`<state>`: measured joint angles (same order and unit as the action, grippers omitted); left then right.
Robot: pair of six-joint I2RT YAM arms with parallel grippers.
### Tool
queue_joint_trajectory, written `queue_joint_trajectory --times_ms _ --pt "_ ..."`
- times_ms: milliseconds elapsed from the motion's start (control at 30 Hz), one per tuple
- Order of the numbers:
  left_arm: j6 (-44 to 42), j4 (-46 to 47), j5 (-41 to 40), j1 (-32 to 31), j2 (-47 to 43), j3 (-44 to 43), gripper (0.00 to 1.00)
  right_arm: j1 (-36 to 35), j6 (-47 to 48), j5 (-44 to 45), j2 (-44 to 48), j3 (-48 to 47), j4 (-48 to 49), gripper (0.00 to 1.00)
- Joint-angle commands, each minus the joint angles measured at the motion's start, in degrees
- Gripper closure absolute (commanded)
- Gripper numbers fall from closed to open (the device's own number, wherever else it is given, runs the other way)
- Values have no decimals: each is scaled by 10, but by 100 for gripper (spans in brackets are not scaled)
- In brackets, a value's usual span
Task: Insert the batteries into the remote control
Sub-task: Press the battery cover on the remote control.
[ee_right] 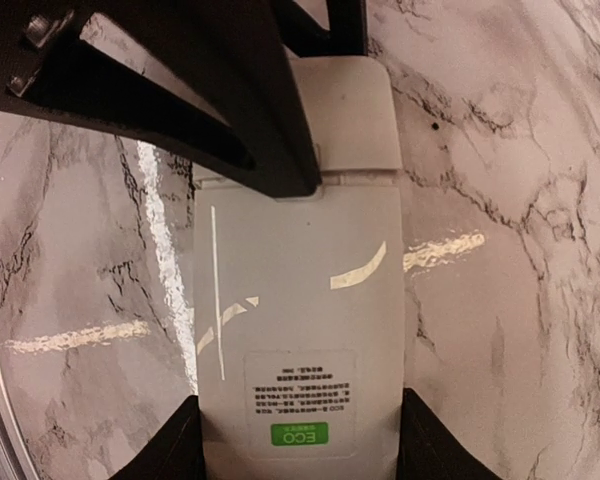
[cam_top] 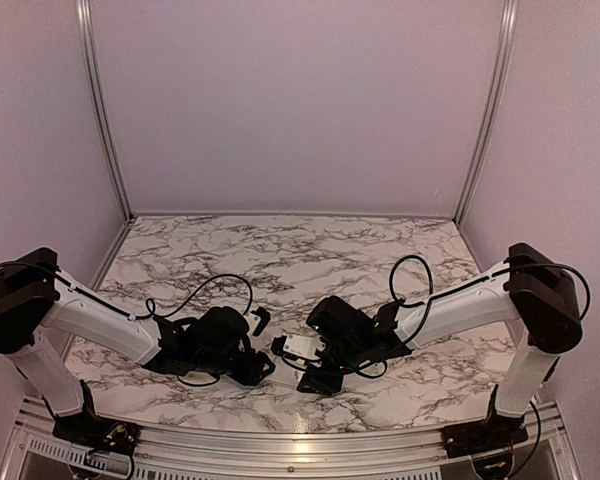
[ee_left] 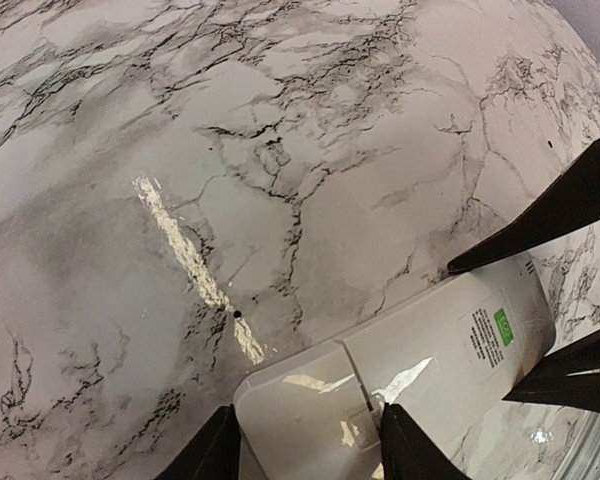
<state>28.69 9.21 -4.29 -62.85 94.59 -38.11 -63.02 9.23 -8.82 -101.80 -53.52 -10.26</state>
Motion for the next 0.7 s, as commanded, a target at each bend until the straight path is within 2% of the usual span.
queue_joint_trajectory --times_ms 0,300,433,667 --pt "-15 -65 4 -2 22 30 51 1 5 3 -12 4 -14 71" --pt "-20 -65 5 -2 26 32 53 2 7 1 -11 5 -15 72" --pt "-9 -75 -8 -1 28 32 51 2 6 2 -10 7 -15 72" --pt "26 -91 -26 0 41 23 43 1 4 2 -10 7 -15 73"
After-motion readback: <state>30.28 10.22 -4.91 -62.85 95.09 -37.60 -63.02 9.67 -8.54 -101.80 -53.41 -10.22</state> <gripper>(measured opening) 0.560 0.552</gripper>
